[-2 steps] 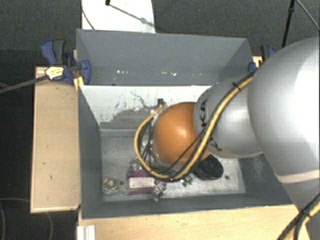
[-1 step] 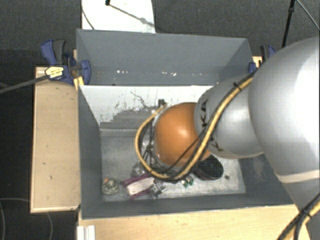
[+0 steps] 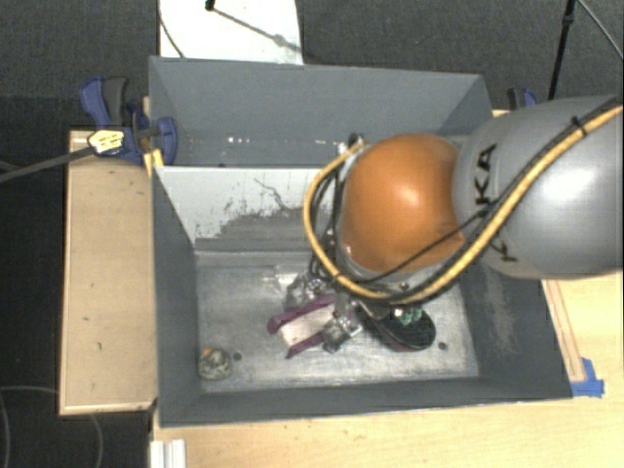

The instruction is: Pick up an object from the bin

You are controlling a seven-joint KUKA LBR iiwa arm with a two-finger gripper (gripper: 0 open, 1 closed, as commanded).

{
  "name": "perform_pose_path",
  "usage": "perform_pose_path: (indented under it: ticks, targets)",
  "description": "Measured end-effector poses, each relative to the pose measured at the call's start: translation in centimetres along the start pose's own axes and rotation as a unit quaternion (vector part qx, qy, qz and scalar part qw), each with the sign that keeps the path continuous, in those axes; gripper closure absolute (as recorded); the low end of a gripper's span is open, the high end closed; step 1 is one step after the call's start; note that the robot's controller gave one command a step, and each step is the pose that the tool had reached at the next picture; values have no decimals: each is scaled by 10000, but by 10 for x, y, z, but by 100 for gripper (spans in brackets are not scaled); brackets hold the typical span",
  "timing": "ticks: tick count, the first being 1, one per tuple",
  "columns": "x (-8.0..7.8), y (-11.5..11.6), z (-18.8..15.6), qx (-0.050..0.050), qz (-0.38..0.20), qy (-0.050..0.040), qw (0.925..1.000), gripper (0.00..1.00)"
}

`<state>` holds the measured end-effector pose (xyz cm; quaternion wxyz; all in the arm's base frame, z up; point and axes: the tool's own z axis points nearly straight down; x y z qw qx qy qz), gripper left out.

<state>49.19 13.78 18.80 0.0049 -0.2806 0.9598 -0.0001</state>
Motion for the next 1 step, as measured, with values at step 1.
perform_pose_path:
  ticks: [1]
  targets:
    - [-10,-12,-92,2,129,-7,9999,100]
